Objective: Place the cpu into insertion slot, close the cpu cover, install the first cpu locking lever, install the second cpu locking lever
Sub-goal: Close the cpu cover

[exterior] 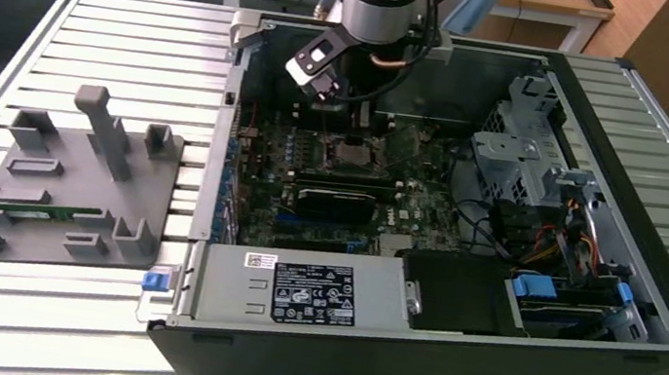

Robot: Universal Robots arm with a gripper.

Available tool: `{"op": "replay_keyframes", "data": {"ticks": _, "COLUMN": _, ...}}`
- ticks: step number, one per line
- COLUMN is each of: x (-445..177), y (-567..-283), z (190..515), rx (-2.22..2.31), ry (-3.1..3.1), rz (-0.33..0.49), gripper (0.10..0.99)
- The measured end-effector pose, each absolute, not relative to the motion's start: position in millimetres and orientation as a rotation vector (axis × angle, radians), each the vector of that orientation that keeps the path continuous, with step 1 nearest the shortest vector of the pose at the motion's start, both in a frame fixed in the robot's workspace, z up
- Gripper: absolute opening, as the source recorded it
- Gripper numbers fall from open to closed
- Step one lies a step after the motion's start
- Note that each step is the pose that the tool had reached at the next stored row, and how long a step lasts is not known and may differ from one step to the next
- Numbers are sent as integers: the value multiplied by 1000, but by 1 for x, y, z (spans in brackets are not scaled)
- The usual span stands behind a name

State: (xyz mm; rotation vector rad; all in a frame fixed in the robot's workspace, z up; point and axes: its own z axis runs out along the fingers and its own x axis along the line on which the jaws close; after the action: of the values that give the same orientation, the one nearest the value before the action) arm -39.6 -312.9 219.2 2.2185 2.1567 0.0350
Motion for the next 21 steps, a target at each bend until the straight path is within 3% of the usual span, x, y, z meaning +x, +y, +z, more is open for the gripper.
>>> {"op": "replay_keyframes", "data": {"ticks": 21, "x": -39, "y": -320, "z": 258, "rx": 2233, "ry": 2169, "rz": 16, "gripper": 106}}
